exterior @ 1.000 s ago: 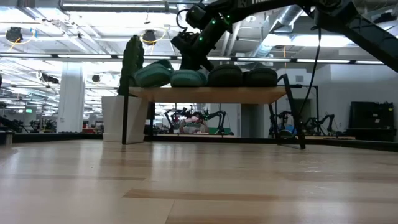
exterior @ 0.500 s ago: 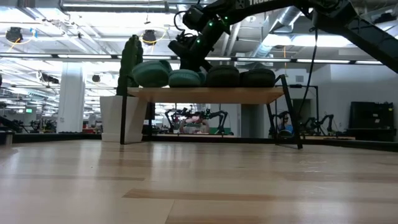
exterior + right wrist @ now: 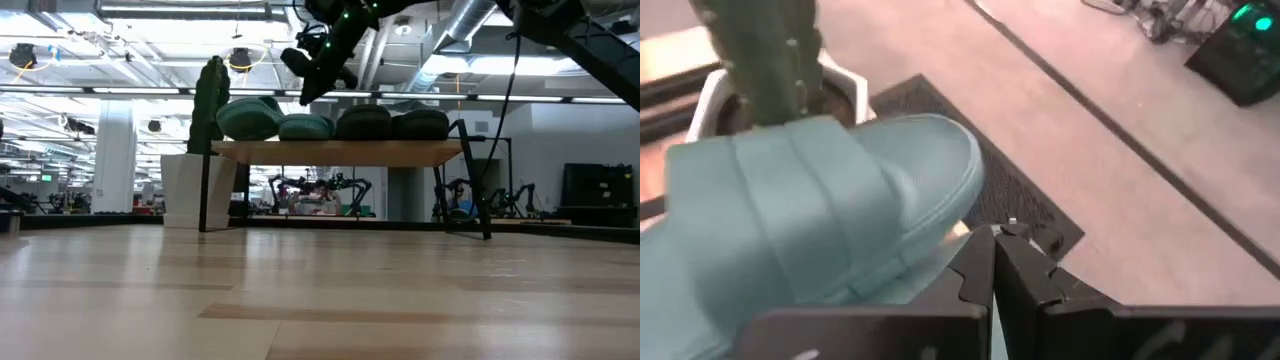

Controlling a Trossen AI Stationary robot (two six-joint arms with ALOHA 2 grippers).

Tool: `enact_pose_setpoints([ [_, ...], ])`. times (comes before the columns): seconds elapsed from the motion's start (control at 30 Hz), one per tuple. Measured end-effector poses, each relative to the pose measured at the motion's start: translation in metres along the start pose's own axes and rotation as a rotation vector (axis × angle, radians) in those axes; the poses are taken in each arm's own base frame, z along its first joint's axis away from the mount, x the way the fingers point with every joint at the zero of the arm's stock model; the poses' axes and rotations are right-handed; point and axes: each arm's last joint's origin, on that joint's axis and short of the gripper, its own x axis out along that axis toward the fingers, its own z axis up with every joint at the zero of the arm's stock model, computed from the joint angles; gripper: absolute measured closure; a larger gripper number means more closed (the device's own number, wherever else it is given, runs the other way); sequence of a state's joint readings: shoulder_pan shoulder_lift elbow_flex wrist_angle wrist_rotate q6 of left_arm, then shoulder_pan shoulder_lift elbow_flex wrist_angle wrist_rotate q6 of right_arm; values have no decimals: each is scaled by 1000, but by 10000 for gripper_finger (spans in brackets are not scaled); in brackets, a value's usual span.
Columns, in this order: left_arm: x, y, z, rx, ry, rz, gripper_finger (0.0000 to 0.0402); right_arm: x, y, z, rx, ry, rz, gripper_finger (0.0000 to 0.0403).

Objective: Pick and place slides into the shelf
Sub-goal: Adjust the slippers on the shelf

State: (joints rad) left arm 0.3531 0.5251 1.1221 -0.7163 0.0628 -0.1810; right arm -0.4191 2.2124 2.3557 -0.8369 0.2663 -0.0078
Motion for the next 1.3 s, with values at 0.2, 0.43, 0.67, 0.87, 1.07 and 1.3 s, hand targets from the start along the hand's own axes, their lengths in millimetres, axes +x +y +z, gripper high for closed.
enact_pose_setpoints([
  [0.2, 0, 0, 0, 10, -1, 4, 189, -16, 11, 16, 15, -137, 162, 403],
  [0.43, 0, 1, 0, 12, -4, 22, 189, 8, 26, 3, 47, -61, 288, 403],
  [0.67, 0, 1, -1, 18, 3, 25, 189, 53, 44, -25, 58, 85, 348, 403],
  [0.87, 0, 1, -1, 18, 7, 26, 189, 61, 50, -33, 69, 139, 375, 403],
  [1.07, 0, 1, -1, 18, 8, 26, 189, 63, 42, -36, 94, 177, 391, 403],
  [1.3, 0, 1, -1, 17, 8, 26, 189, 65, 34, -41, 120, 225, 392, 403],
])
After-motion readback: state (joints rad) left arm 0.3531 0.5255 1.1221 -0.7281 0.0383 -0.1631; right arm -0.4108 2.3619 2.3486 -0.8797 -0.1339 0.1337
